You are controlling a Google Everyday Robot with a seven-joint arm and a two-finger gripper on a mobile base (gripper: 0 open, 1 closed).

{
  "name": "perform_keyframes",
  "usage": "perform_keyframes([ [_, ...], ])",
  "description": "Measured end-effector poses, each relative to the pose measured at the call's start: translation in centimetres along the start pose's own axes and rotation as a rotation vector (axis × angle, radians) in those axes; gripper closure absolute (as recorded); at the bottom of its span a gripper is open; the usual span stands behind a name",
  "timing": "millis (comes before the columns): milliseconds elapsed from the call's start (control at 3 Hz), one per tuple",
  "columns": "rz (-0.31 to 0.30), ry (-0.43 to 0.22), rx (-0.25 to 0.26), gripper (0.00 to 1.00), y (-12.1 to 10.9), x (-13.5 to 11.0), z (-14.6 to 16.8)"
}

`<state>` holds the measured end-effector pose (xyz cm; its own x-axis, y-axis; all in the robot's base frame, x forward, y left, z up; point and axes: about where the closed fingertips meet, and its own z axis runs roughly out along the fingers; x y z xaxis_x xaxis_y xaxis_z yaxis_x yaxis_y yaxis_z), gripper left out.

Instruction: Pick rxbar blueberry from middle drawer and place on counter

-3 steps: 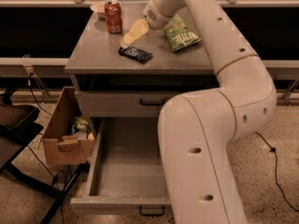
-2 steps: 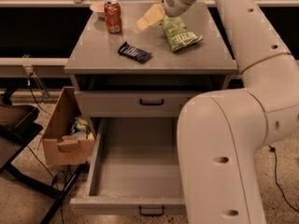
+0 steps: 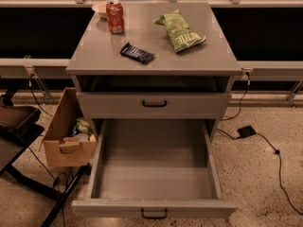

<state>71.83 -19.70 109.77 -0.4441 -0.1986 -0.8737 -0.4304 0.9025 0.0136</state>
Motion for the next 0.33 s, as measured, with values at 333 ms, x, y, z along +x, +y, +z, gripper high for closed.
perform_keyframes([
  [333,0.055,-0.164,0.166,0.00,0.53,-3.08,-10.27],
])
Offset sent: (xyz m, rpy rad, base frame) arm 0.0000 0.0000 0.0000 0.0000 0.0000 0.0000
